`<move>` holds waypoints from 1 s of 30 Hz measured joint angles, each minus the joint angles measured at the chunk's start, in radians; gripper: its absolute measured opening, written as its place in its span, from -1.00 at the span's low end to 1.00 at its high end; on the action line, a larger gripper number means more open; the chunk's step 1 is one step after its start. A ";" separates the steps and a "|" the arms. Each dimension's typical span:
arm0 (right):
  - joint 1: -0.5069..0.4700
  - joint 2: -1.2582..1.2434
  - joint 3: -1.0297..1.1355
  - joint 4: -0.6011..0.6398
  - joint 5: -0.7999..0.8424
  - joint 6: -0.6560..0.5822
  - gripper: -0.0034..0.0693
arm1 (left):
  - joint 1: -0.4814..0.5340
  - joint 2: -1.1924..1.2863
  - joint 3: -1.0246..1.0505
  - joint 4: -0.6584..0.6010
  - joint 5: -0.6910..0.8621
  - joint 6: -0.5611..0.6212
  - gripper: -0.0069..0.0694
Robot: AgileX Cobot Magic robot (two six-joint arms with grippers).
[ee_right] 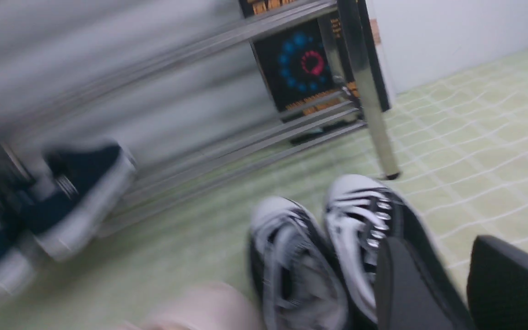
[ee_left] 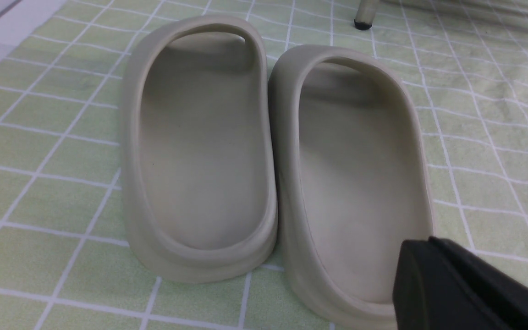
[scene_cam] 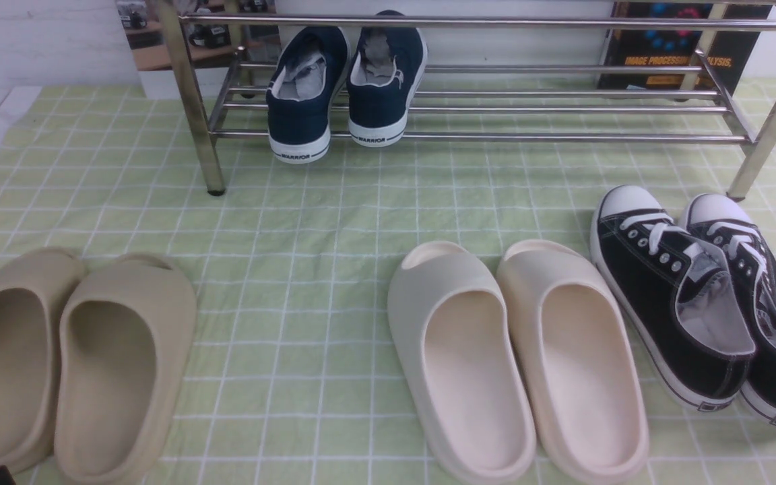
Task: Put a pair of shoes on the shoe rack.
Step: Use the right arm to grab the shoe closest to it
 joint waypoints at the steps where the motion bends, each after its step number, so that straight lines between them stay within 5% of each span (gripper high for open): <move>1: 0.000 0.000 0.000 0.030 -0.010 0.068 -0.23 | 0.000 0.000 0.000 0.000 0.000 0.000 -0.85; 5: 0.000 0.000 0.000 0.086 -0.036 0.298 -0.23 | 0.000 0.000 0.000 0.000 0.000 0.000 -0.85; 12: 0.000 0.000 0.000 0.039 -0.036 0.347 -0.25 | 0.000 0.000 0.000 0.000 0.000 0.000 -0.85; 20: 0.000 0.032 -0.128 -0.316 0.120 0.332 -0.43 | 0.000 0.000 0.000 0.000 0.000 0.000 -0.85; 24: 0.000 0.222 -0.358 -0.432 0.408 0.172 -0.89 | 0.000 0.000 0.000 0.000 0.000 0.000 -0.85; 30: 0.000 0.505 -0.598 -0.331 0.731 -0.241 -0.92 | 0.000 0.000 0.000 0.000 0.000 0.000 -0.85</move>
